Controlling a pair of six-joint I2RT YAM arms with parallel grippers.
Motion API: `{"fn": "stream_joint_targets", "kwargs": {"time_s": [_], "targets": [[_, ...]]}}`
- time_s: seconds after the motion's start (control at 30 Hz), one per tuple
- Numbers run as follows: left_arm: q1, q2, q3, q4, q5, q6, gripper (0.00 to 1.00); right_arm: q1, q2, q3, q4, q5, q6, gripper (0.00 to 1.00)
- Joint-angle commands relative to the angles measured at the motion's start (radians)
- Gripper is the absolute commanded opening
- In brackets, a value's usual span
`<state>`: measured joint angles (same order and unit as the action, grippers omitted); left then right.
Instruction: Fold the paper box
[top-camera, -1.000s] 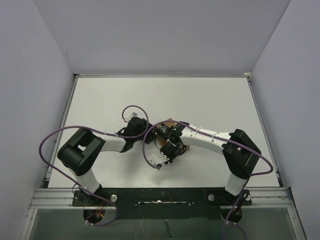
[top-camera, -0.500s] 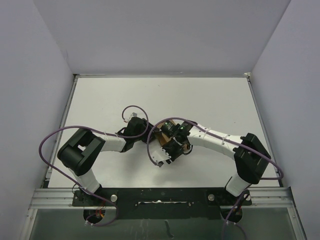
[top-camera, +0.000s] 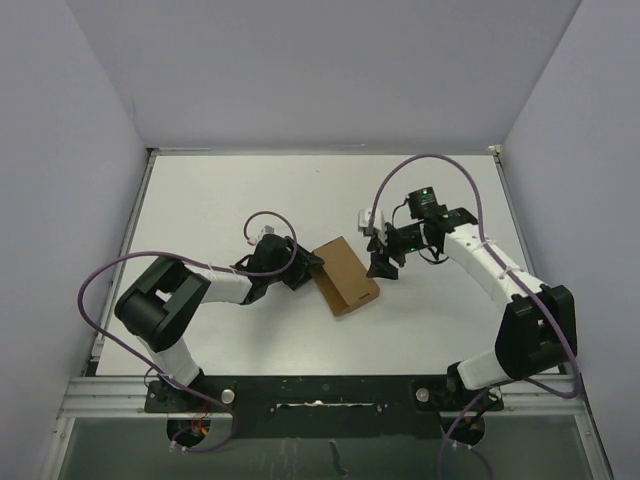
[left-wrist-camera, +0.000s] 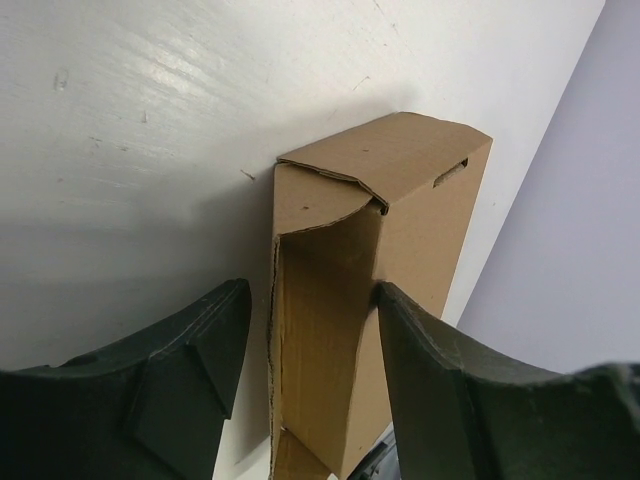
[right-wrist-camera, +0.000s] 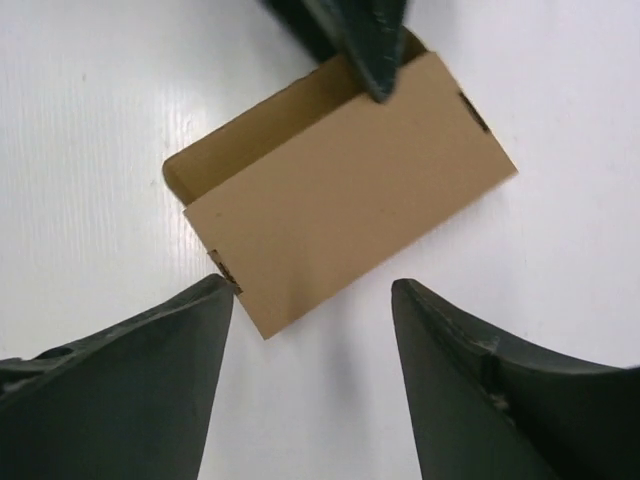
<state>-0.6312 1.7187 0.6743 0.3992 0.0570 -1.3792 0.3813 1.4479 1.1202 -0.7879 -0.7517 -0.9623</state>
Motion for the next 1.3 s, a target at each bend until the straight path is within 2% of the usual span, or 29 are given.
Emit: {"fn": "stream_joint_targets", "kwargs": {"time_s": [0.0,0.07,0.17,0.4,0.7,0.97,1.27], "targets": [[0.001,-0.019,-0.001,-0.077,-0.008,0.034,0.53,-0.163,0.057,-0.008,0.138,-0.286,0.371,0.68],[-0.001,-0.025,-0.004,-0.073,-0.009,0.034,0.54,-0.223,0.112,-0.008,0.161,-0.322,0.472,0.70],[-0.001,-0.039,-0.008,-0.072,-0.012,0.038,0.59,-0.269,0.200,-0.004,0.161,-0.328,0.539,0.72],[-0.005,-0.071,-0.023,-0.073,-0.020,0.055,0.69,-0.273,0.309,-0.003,0.171,-0.344,0.609,0.73],[-0.044,-0.109,-0.046,-0.085,-0.032,0.046,0.76,-0.256,0.387,-0.003,0.173,-0.322,0.643,0.68],[-0.170,-0.229,-0.089,-0.203,-0.174,-0.050,0.89,-0.242,0.395,-0.008,0.189,-0.296,0.671,0.63],[-0.317,-0.255,-0.059,-0.242,-0.307,-0.163,0.92,-0.229,0.402,-0.016,0.200,-0.271,0.689,0.59]]}}
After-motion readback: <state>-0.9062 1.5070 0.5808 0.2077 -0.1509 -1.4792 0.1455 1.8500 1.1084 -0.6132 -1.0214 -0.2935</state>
